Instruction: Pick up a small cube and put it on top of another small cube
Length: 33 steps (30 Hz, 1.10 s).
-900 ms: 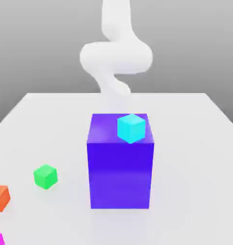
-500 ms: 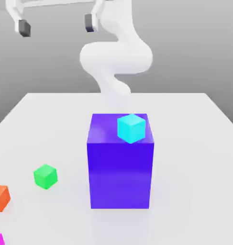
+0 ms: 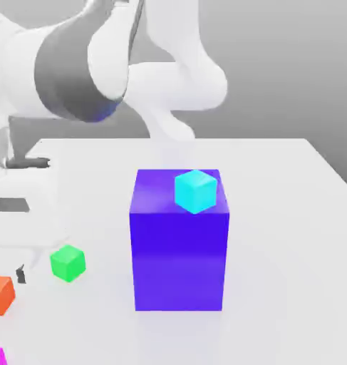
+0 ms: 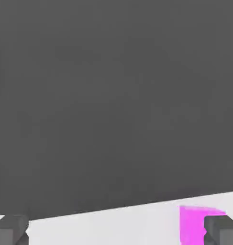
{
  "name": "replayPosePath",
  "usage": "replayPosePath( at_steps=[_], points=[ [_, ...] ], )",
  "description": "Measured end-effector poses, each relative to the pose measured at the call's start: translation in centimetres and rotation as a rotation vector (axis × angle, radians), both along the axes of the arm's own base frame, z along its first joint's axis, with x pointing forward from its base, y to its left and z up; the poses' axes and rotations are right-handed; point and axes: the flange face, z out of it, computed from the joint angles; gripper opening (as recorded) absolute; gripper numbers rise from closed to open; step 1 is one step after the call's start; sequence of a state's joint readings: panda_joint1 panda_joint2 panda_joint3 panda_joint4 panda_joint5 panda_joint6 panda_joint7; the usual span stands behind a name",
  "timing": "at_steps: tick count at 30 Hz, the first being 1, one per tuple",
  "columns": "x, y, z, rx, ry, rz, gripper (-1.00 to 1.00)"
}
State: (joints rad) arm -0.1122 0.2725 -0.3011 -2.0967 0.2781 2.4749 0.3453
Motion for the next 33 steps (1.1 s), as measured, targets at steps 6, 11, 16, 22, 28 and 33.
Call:
replayPosePath(
  at_steps=[6, 11, 16, 22, 28, 33],
  points=[
    [-2.0, -4.9, -9.5, -0.023, 0.131, -0.027, 0.00],
    [-2.6, -5.9, -17.2, -0.030, 0.159, -0.030, -1.00],
    [-2.6, -5.9, -17.2, -0.028, 0.160, -0.030, -1.00],
    [-3.0, -6.0, -12.0, -0.032, 0.162, -0.024, -1.00],
    [-9.4, -6.9, -7.7, -0.089, 0.191, 0.117, -1.00],
    [-15.3, -6.3, -6.0, -0.109, 0.205, 0.258, -1.00]
  ],
)
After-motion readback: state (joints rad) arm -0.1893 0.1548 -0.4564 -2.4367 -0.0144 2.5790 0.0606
